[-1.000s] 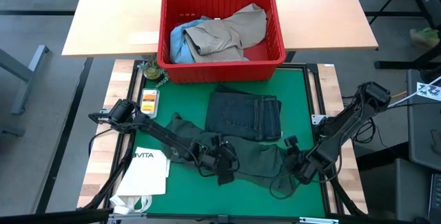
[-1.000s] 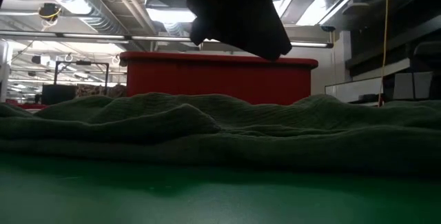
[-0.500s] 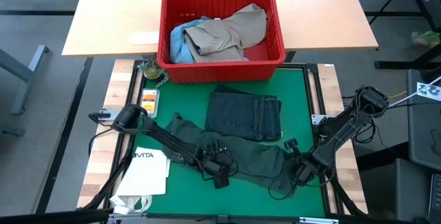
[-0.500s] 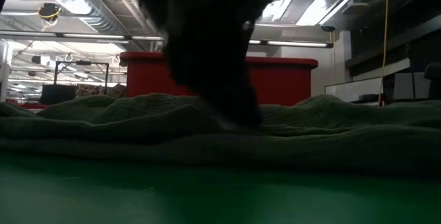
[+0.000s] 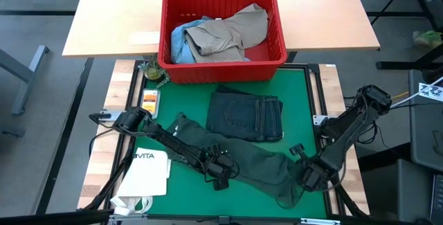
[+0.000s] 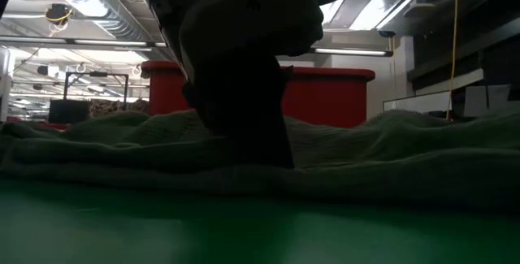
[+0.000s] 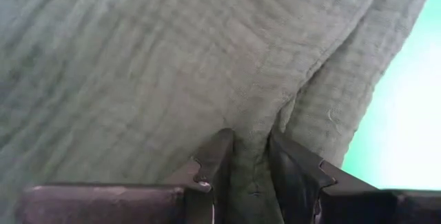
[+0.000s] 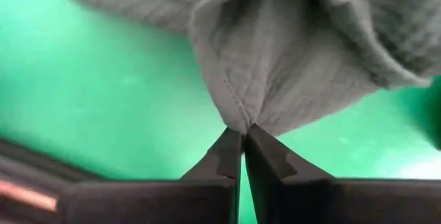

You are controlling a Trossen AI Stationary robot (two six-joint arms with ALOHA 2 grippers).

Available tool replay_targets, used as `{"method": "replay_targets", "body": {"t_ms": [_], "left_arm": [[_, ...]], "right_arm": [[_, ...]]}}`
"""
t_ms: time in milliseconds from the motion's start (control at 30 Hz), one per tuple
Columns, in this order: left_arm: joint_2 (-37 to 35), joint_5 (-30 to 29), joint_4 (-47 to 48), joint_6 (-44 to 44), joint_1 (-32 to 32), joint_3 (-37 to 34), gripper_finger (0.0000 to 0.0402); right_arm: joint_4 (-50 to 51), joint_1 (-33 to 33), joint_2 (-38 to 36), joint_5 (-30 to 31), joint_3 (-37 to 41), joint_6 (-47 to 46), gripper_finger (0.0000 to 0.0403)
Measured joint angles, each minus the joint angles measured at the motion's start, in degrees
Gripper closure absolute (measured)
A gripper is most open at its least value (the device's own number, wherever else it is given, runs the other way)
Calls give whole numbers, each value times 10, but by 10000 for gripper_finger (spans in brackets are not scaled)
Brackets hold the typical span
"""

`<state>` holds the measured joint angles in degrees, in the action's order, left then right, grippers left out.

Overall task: Fold Laundry from Bin
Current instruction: Fold the green shirt

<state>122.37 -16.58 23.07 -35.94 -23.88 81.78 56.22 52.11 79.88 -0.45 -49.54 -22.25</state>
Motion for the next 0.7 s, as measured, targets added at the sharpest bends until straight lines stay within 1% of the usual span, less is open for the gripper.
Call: {"method": "replay_targets", "body": {"t_ms": [100,200,300,367,433,533,700], "left_arm": [[0,0,0,0,0,0,309],[0,0,-1,0,0,0,309],[1,0,-1,0,0,0,309],[1,0,-1,0,0,-1,309],[1,0,-2,0,0,-1,309],[1,0,-2,0,0,-1,309],[1,1,-2,1,0,-1,309]], "right_arm": [[-11,27,0,-11,2,-10,379],[-11,52,0,-1,2,-44,378],[-11,65,0,13,2,-59,377],[-12,66,0,7,2,-59,377],[-12,64,1,-9,2,-62,377],[-13,64,1,-38,2,-92,377],[-42,64,1,-117,2,-148,377]]}}
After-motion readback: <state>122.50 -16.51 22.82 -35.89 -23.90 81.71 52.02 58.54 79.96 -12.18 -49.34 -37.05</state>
